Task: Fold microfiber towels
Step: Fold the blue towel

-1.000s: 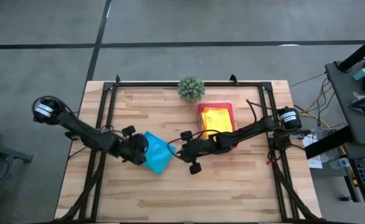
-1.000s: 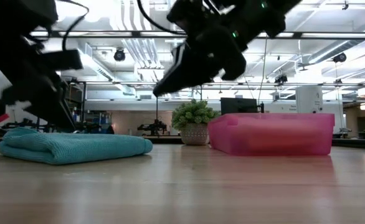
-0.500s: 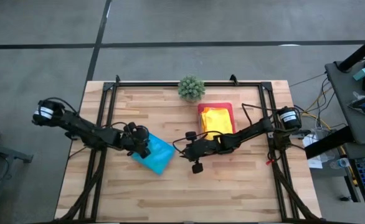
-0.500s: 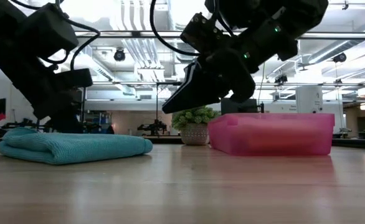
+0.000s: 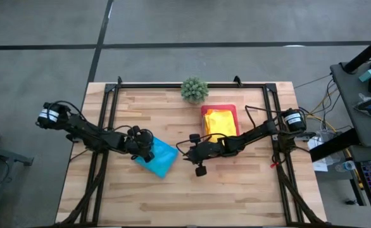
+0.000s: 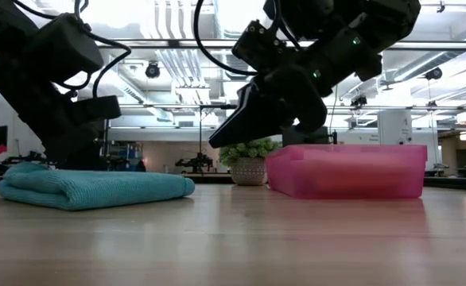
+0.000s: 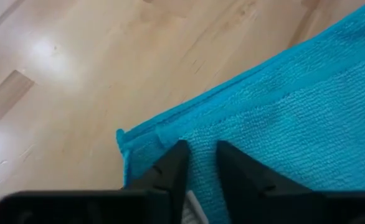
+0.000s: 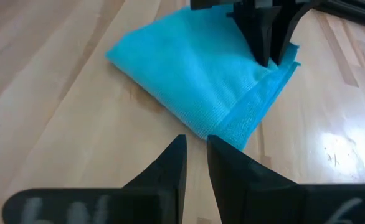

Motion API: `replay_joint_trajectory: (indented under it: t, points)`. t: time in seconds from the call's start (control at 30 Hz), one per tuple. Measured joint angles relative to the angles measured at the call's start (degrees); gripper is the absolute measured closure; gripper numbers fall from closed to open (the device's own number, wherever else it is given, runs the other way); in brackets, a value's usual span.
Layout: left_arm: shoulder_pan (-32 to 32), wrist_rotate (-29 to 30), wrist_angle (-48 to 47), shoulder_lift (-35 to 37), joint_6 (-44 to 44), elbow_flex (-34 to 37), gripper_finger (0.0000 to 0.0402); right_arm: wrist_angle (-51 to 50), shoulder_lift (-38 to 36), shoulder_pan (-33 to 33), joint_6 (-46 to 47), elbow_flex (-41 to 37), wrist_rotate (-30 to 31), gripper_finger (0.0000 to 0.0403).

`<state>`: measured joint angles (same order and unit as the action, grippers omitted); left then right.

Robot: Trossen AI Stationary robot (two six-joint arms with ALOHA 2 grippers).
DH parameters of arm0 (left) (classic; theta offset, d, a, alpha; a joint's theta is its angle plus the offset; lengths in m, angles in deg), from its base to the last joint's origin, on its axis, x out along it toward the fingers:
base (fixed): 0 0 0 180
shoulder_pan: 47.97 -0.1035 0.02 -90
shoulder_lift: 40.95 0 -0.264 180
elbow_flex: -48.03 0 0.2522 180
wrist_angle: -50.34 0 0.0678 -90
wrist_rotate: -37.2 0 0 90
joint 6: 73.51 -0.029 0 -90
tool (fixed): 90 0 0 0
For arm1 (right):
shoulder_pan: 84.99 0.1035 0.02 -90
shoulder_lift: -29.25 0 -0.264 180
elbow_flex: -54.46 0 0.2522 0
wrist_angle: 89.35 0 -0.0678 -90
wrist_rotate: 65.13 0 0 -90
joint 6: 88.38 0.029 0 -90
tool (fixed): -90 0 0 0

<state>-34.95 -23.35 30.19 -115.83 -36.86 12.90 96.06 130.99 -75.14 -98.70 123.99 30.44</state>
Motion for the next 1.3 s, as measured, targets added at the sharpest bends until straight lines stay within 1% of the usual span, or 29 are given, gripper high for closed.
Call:
replay_joint_trajectory:
  t: [0.13,0.17,0.27,0.47,0.53,0.63,0.73,0.83,0.97,1.03,1.13,1.3]
  points:
    - [0.0,0.0,0.0,0.0,0.0,-0.1,0.0385,2.0,0.0,0.0,1.5,0.0,0.0,0.0346]
    - [0.0,0.0,-0.1,0.2,0.1,-0.2,0.0392,2.5,0.0,-0.1,2.3,0.0,0.3,0.0346]
    - [0.0,-0.2,-0.2,1.5,0.3,-0.4,0.0392,2.6,0.1,-0.5,4.7,0.5,0.5,0.0346]
    - [0.1,-0.2,-0.1,2.7,-1.6,-1.8,0.0394,2.1,2.0,-2.8,6.4,5.0,0.3,0.0345]
    - [0.1,-0.2,-0.2,2.8,-2.8,-2.3,0.0394,2.1,3.5,-3.7,5.6,7.1,0.0,0.0337]
    - [0.1,-0.2,0.1,2.9,-2.6,-3.1,0.0393,-0.1,5.8,-5.5,5.0,11.4,-0.2,0.0312]
    - [0.1,-0.5,-0.1,3.1,-2.6,-3.3,0.0382,-3.0,8.1,-7.3,3.3,15.5,-0.1,0.0281]
    - [0.1,-0.7,-0.1,3.6,-2.6,-3.3,0.0358,-4.8,10.4,-8.9,2.8,19.5,-0.2,0.0251]
    - [0.1,-1.0,-0.2,4.8,-3.4,-3.2,0.0324,-7.7,14.2,-10.8,3.3,25.1,-5.4,0.0221]
    - [0.1,-1.2,-0.7,6.3,-5.5,-3.2,0.031,-9.0,16.2,-11.4,3.5,27.4,-7.2,0.0212]
    - [0.1,-1.3,-1.9,9.1,-8.6,-3.2,0.0298,-11.6,18.5,-11.7,3.7,31.0,-7.6,0.0205]
    - [0.1,-1.3,-8.6,14.8,-8.9,-3.0,0.0295,-15.6,20.9,-12.1,2.8,36.1,-7.5,0.0208]
